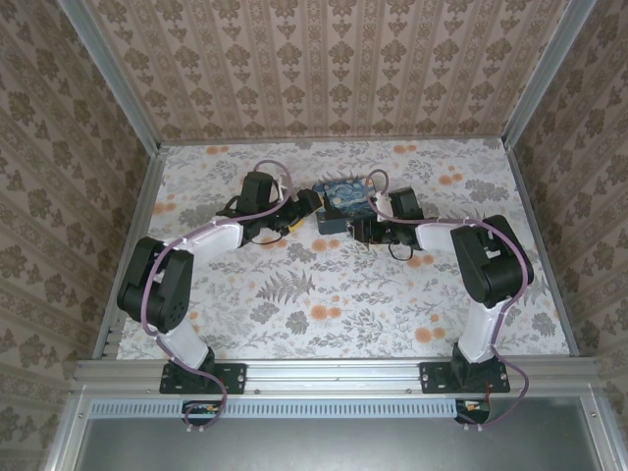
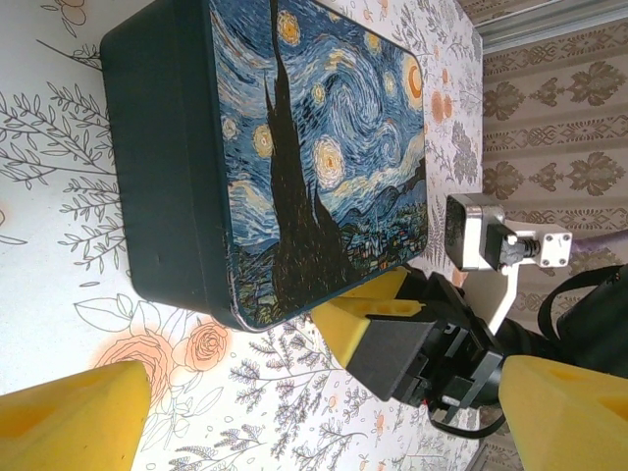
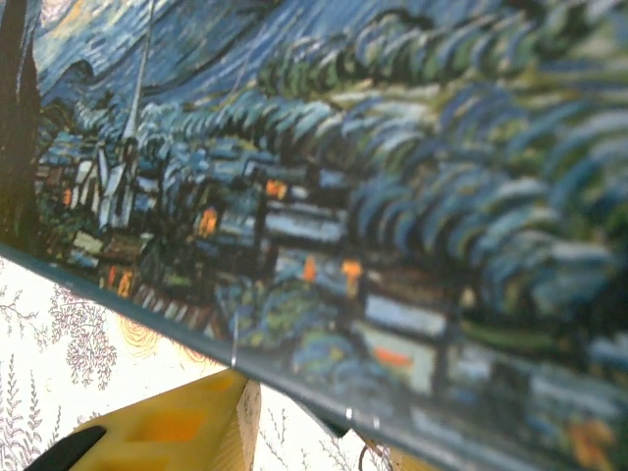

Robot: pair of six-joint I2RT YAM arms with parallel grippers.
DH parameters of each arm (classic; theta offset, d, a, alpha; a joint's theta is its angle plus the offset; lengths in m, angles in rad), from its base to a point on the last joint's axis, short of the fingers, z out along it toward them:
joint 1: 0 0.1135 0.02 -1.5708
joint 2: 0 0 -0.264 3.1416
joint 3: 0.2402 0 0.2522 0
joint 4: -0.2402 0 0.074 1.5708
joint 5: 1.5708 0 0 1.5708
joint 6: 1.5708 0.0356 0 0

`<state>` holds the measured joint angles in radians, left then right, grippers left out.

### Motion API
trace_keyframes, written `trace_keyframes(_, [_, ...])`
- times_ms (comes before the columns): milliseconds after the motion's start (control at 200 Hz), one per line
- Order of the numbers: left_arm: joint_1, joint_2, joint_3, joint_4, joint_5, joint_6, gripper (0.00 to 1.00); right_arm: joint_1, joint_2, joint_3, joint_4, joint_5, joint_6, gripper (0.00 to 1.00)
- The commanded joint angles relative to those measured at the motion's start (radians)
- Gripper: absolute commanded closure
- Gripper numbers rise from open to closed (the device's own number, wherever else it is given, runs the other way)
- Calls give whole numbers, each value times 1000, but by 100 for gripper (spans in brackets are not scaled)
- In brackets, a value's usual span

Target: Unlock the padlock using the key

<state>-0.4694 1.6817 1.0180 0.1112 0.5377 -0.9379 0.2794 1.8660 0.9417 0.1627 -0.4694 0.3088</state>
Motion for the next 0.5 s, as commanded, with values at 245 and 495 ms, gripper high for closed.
trace_keyframes(245, [6, 11, 36, 11, 11, 10, 7, 23, 37, 22, -27, -16, -19, 70])
trace_keyframes(495, [6, 17, 37, 9, 8, 15, 7, 22, 20, -13, -7, -2, -2, 92])
